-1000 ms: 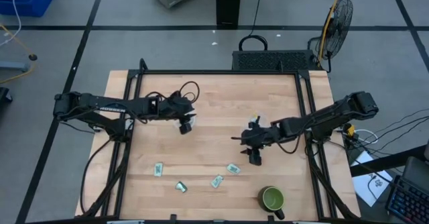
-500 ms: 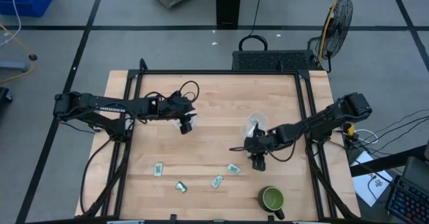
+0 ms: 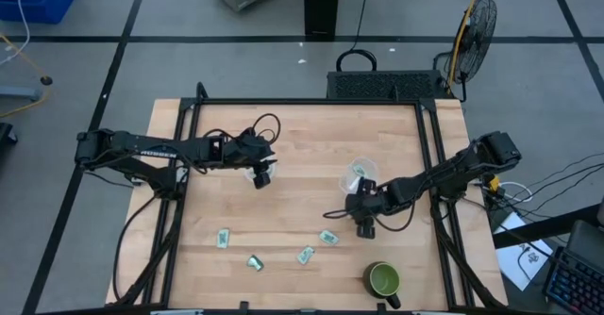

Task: Pick and place Stevia / Truvia into bins
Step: Put the white stevia packet into the right transparent container

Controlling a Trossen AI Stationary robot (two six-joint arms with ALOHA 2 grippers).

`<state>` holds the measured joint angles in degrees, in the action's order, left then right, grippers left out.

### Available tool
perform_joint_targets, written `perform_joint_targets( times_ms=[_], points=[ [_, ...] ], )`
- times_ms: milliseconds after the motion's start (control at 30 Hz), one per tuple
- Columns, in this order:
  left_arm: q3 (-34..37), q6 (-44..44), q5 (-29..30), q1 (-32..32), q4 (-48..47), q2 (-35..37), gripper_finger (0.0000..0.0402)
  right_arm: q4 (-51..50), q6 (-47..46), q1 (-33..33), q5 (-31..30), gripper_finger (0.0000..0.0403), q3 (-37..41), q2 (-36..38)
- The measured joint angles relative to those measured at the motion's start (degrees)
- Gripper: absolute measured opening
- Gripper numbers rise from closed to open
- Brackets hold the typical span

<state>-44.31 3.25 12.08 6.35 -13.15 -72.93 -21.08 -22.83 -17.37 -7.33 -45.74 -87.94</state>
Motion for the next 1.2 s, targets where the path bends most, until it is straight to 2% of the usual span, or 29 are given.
perform_joint_targets(
  times_ms=[333,700,867,1000,1200],
  points=[
    [0.0,0.0,0.0,0.0,-0.2,0.0,0.0118,-0.9,1.2,0.0,-0.4,0.0171,0.1,0.0],
    [0.0,0.0,0.0,0.0,-0.2,0.0,0.0118,11.1,1.9,0.0,-0.2,0.0171,8.0,0.3],
    [0.1,0.0,0.0,0.0,-0.2,0.0,0.0118,13.4,2.4,0.0,-0.3,0.0170,9.4,0.3],
    [0.1,0.1,0.0,0.0,-0.2,0.0,0.0118,13.4,2.6,0.0,-0.2,0.0153,9.6,0.5],
    [0.1,0.2,0.0,0.0,-0.2,0.0,0.0118,15.6,3.0,0.0,-0.3,0.0099,9.7,0.4]
  ],
)
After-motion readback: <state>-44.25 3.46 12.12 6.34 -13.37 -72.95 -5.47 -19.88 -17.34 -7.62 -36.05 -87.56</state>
